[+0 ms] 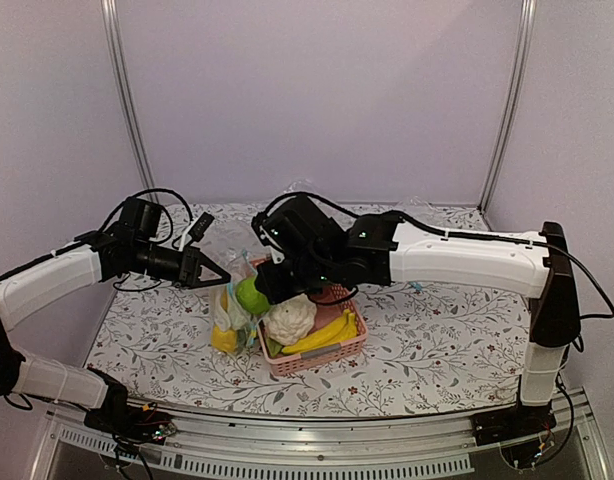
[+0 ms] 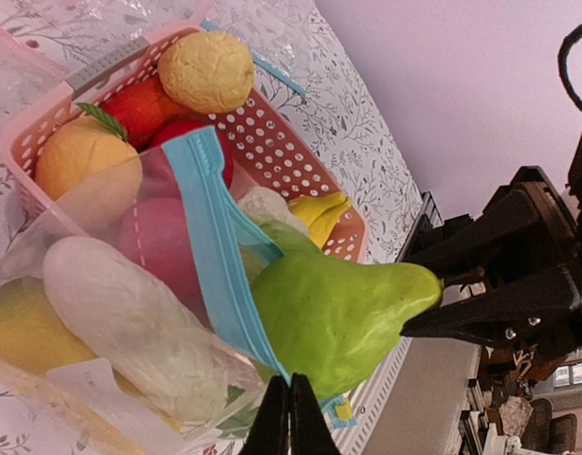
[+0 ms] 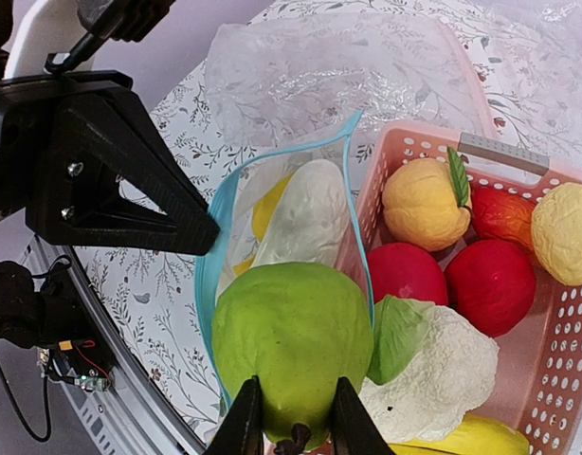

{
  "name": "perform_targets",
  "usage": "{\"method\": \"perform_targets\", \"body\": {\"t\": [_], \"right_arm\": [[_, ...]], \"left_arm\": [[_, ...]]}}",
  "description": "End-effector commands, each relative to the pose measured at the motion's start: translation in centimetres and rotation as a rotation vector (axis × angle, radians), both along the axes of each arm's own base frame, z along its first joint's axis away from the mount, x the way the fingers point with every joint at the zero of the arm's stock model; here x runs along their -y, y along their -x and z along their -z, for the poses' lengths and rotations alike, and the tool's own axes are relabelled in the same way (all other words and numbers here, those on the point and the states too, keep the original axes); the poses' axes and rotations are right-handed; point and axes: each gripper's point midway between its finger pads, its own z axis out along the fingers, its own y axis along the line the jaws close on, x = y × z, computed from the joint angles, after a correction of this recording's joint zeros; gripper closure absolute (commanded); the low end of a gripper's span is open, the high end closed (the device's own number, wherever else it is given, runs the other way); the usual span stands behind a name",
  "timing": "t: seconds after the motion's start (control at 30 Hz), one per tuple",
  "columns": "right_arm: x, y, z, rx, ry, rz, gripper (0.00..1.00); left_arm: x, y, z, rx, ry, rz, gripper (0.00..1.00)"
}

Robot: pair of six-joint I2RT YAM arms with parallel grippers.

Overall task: Place the food in the zip-top bag and seal the zipper
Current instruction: Place the fake fruit in the zipper food storage bag.

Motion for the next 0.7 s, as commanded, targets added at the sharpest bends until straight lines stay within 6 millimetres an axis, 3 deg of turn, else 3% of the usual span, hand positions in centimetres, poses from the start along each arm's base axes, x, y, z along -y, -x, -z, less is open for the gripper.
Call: {"method": "perform_targets", "body": {"t": [0.0,0.2,0.4,0.5,0.67], "right_arm": [[0.1,-0.9,0.7,-0.001,0.014,0.032,0.82],[-2.7,0.4,2.8,-0.096,-0.027,-0.057,0.82],[-3.9,0.7,7.6,-0.176,0.015,-0.059,0.83],[-3.9,0.7,8.4,-0.185,0.027,-0.052,0.83],[-4.1,0.4,8.0,-0.181,0.014,-0.049,0.83]], "left_arm": [[0.6,0.3,-0.1,0.011,0.016,0.035,1.0],[0.7,0.4,-0.2,0.007,0.029,0.043,1.0],[1.0,0.7,-0.4,0.008,0.042,0.055,1.0],[1.0,0.7,-0.5,0.01,0.045,0.056,1.0],[1.1,0.7,-0.3,0.003,0.046,0.058,1.0]]}}
